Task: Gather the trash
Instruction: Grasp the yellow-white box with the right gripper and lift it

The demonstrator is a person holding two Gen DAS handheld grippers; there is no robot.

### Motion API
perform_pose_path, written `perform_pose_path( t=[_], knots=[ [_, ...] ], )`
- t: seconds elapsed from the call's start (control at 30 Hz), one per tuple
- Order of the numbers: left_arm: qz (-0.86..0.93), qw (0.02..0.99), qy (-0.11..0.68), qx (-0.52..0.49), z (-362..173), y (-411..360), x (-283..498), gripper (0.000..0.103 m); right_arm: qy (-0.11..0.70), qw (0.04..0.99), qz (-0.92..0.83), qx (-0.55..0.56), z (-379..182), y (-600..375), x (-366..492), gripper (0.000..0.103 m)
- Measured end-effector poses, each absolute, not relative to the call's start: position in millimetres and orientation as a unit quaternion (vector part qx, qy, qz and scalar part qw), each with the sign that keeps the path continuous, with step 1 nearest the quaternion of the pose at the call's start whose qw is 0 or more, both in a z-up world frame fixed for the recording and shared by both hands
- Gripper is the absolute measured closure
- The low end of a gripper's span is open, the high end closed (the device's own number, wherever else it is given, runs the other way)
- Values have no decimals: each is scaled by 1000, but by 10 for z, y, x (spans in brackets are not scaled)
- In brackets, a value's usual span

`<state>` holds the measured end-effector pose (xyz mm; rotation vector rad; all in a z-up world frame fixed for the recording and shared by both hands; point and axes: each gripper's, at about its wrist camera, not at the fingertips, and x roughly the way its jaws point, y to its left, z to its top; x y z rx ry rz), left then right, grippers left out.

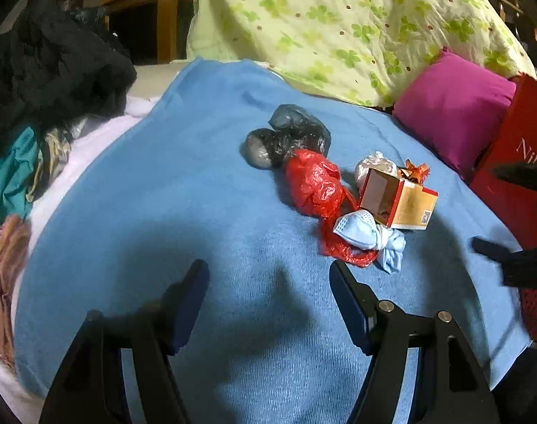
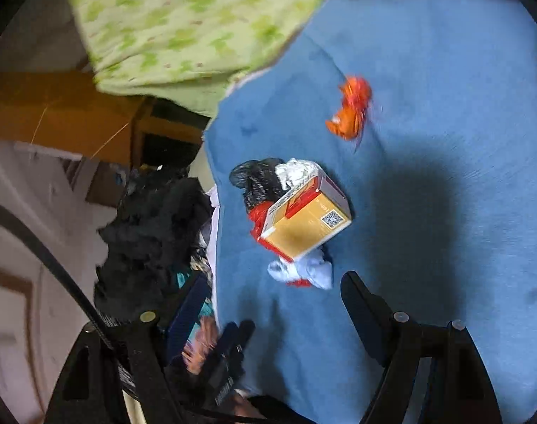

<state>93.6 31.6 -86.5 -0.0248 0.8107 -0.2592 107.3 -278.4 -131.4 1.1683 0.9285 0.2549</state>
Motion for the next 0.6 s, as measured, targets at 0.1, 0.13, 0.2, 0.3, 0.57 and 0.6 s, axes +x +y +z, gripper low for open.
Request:
perform_pose_path(
  t=[0.1, 0.13, 0.2, 0.3, 0.57, 0.6],
  knots=[
    [-135, 909, 395, -25, -867, 333, 974, 32, 435, 689, 93, 572, -1610, -2732, 1289, 22],
    [-140, 907, 396, -29, -870, 332, 982, 32, 441, 678, 81, 583, -1702, -2719, 1348, 22],
    [-146, 905, 398, -30, -876, 321, 990, 32, 436, 660, 62, 609, -1840, -2718, 1422, 22],
    [-151, 903, 402, -27, -898, 295, 1003, 32, 415, 647, 50, 638, -1954, -2724, 1527, 22],
    [-172, 900, 399, -26, -898, 228, 1032, 32, 406, 696, 49, 590, -1870, -2624, 1581, 45],
    [-174, 900, 398, -25, -897, 215, 1038, 32, 401, 701, 49, 587, -1851, -2642, 1546, 45]
  ],
)
